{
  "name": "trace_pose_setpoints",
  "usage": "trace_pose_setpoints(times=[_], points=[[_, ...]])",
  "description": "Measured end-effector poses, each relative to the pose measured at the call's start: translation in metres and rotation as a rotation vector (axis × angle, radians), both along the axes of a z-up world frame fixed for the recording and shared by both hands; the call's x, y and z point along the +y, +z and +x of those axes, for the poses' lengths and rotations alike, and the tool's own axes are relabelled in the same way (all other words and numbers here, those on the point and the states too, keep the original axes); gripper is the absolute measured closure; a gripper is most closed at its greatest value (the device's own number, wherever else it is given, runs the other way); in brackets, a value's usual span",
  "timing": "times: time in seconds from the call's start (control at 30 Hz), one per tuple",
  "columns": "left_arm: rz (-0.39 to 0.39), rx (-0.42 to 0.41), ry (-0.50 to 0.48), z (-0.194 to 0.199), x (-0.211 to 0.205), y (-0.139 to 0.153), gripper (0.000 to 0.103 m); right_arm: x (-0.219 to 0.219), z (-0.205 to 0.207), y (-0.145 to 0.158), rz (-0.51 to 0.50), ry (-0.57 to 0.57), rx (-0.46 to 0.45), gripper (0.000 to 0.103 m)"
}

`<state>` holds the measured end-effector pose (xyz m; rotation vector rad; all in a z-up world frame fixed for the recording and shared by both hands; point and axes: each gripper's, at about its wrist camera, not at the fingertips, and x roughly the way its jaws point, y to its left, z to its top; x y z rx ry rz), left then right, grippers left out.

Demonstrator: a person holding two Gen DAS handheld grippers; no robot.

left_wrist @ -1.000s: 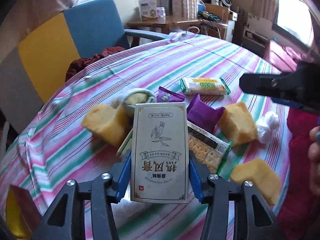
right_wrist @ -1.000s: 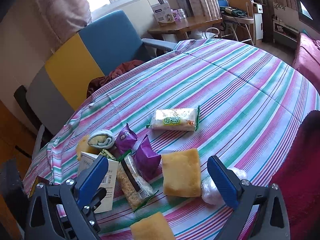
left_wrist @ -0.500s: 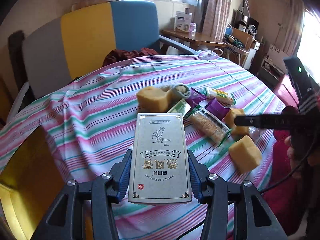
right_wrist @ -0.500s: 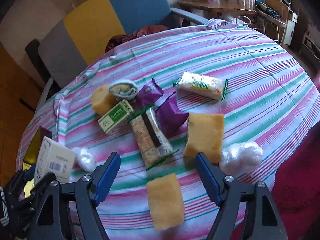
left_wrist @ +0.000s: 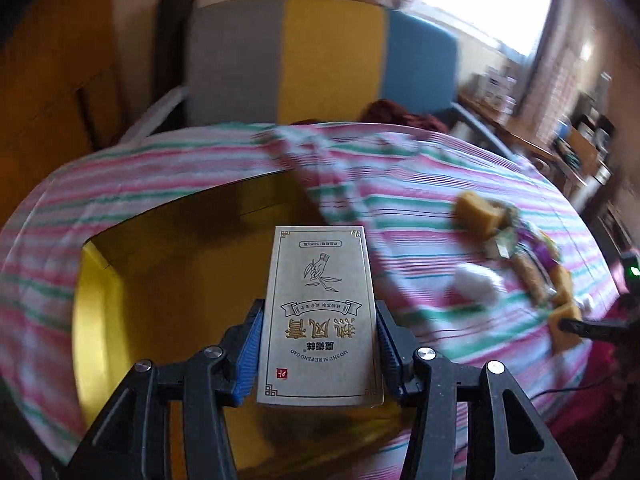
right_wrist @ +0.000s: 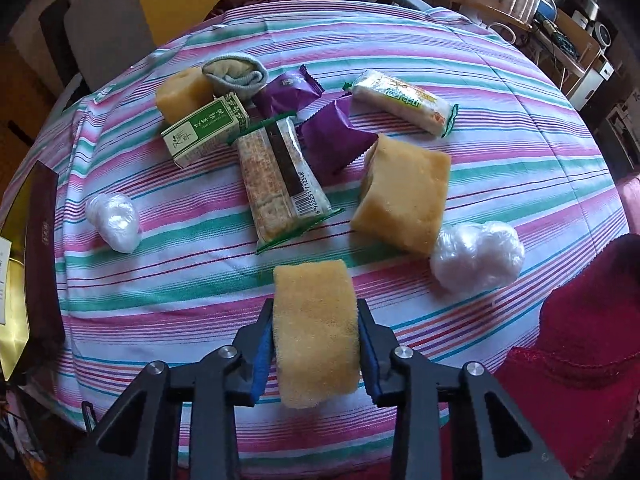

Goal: Organize objects
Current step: 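Carry the white box into the gold tray and open the left gripper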

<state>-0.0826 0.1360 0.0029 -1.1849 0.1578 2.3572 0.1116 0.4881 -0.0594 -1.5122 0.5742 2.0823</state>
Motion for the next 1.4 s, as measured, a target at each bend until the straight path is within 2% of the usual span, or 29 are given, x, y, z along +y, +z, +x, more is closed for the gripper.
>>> trace_pose_setpoints(times=[0.17, 0.27, 0.5, 0.93, 1.2, 1.4], points=[[-0.030, -0.028, 0.202, -0.027, -0.067, -0.018, 0.052, 0.000, 0.003, 0.001, -0.003, -0.008, 0.026, 0.067], [-0.066, -0.019, 0.269, -0.038, -0.087, -0.025, 0.052, 0.001, 0.005, 0.002, -0.005, -0.017, 0.048, 0.067], [-0.096, -0.013, 0.356, -0.079, -0.108, -0.035, 0.051, 0.001, -0.001, 0.011, -0.005, -0.023, 0.078, 0.067], [-0.149, -0.048, 0.421, -0.137, -0.108, -0.061, 0.051, -0.002, 0.000, 0.013, 0.001, -0.033, 0.081, 0.067], [-0.181, -0.019, 0.418, -0.134, -0.104, -0.062, 0.051, -0.002, -0.001, 0.013, 0.007, -0.038, 0.082, 0.067], [-0.179, 0.027, 0.405, -0.120, -0.108, -0.046, 0.048, -0.002, 0.000, 0.017, 0.017, -0.039, 0.100, 0.067]])
